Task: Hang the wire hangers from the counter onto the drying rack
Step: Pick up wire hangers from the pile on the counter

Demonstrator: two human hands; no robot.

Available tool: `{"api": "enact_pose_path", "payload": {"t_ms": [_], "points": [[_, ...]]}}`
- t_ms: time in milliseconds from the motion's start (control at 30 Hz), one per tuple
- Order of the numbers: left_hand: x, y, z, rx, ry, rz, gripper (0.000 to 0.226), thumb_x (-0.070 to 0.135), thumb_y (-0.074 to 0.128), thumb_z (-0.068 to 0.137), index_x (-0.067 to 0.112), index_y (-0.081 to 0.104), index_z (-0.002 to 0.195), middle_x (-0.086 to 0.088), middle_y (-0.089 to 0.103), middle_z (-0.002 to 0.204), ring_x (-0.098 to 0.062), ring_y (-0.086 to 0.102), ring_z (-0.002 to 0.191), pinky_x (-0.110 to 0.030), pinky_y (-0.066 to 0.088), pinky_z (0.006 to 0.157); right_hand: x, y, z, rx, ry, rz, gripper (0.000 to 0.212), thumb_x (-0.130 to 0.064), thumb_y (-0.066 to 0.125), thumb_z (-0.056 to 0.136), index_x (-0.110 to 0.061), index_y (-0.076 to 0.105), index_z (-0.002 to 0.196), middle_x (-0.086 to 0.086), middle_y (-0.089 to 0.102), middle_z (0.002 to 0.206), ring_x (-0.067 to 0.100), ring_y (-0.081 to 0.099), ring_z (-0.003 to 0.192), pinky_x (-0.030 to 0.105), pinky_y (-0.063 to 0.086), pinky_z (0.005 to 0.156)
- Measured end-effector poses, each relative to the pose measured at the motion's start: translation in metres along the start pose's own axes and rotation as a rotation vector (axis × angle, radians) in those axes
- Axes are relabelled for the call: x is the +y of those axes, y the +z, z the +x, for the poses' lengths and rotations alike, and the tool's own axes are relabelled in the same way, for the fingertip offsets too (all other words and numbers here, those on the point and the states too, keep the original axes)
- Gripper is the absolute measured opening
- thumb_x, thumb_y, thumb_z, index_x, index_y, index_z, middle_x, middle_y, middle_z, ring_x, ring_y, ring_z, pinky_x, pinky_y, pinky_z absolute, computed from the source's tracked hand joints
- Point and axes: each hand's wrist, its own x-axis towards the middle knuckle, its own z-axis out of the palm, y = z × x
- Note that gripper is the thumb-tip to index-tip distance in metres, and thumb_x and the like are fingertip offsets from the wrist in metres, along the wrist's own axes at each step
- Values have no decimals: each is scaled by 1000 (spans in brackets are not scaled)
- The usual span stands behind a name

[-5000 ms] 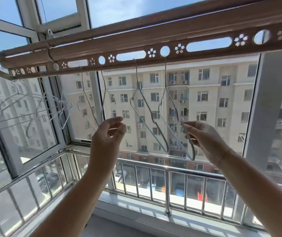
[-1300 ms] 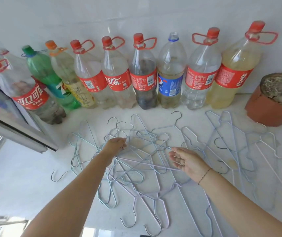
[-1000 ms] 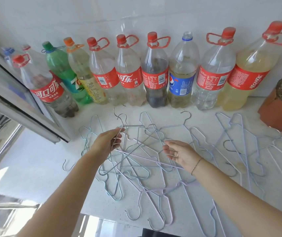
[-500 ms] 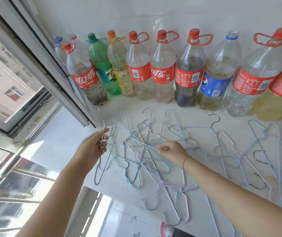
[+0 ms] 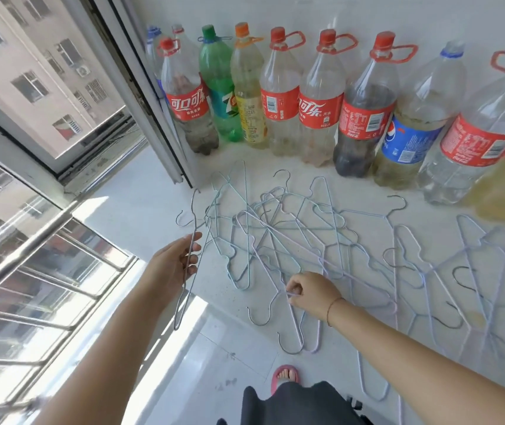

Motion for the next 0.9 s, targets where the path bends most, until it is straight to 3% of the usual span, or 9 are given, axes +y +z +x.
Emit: {"api": "enact_pose_path", "payload": {"t_ms": [167,267,367,500,567,633,733,833,900], "points": [[-26,2,-46,94,0,-102,25,24,49,94,9,61,111,5,57,68,-5,46,50,-15,37,45,-1,3,-3,20,-60,-86,18,-18,67,74,-20,64,91,-2,64,92,19,60,89,27,47,77],[-42,0,-69,160,-15,-129,22,23,47,95,10,60,108,6,57,67,-6,46,51,-16,37,47,1,-1,-3,3,-66,-35,15,-19,68,75,-19,65,90,-6,60,80,17,58,82,25,46,74],[-54,1,-93,222,-34,-154,21,22,44,97,11,60,104,4,54,68,-7,43,54,-15,37,45,0,-14,-3,13,-97,72,13,-18,69,77,-14,69,89,-11,56,69,13,55,76,20,39,69],[-62,1,-124,249,-25,-150,19,23,43,97,13,57,105,7,53,63,-5,44,51,-19,31,51,-11,-45,-6,94,-134,341,14,-9,69,79,-2,70,91,8,65,80,12,54,73,11,40,60],[-62,0,-138,250,-12,-168,16,22,43,97,14,56,102,8,52,62,-4,44,49,-19,29,51,-22,-62,-12,114,-118,492,18,-7,66,81,2,67,97,5,60,75,3,51,58,4,37,51],[-61,-1,-153,235,4,-199,13,20,42,97,15,54,96,8,49,61,-5,40,51,-18,26,50,-38,-72,-19,73,-116,629,23,-5,64,83,4,65,104,6,57,74,2,45,49,11,38,50],[-59,-5,-176,243,47,-228,17,19,39,97,15,53,88,9,49,57,-6,34,55,-15,26,47,-68,-71,-36,-32,-127,730,23,-6,62,85,-2,64,107,4,57,77,9,46,62,14,42,54],[-64,-23,-203,350,70,-248,15,20,43,97,13,56,96,7,54,62,-5,44,53,-16,33,48,-102,-55,-60,-150,-155,806,25,-8,60,86,-2,63,110,1,54,73,9,44,62,11,44,51],[-70,-38,-226,421,86,-281,17,22,46,96,12,58,102,3,56,69,-5,52,52,-17,38,50,-125,-41,-79,-208,-190,811,23,-9,61,86,-2,63,107,2,55,74,9,45,62,15,45,57]]}}
